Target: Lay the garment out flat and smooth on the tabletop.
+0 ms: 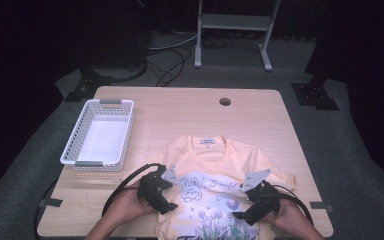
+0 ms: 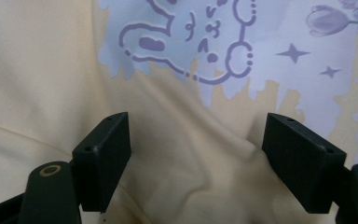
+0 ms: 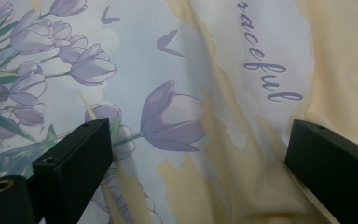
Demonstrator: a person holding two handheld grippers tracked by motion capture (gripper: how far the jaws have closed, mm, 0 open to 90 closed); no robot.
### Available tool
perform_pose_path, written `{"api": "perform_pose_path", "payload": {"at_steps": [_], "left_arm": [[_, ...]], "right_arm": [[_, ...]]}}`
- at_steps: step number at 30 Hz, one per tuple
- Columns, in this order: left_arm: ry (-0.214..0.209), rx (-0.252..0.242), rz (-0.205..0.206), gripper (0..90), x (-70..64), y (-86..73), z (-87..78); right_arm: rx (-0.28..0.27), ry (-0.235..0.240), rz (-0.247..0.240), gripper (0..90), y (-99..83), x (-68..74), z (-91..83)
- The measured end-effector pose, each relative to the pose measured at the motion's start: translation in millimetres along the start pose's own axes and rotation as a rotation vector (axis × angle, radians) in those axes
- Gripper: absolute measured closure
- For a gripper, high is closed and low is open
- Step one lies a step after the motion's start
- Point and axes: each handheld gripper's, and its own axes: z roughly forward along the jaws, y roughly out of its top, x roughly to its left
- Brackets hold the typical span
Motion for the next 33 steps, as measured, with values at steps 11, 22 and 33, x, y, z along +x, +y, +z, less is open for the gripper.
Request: {"api": "perform_pose_path", "payload": {"at_steps": [11,22,33], "left_arm": [[0.013,-0.01,-0.028,20.5,19.8,1.8,2.3],[0.035,-0.009,-0.051,20.4,44.5,3.6,3.1],[0.05,-0.022,-0.074,20.3,71.5,5.1,4.6]], "right_arm": [[0.003,-0.004,-0.006,3.6,7.6,-9.6,6.1],[0.008,-0.01,-0.001,3.4,18.4,-23.9,12.6],[0.013,-0.019,0.004,3.2,30.6,-41.0,19.6]]}}
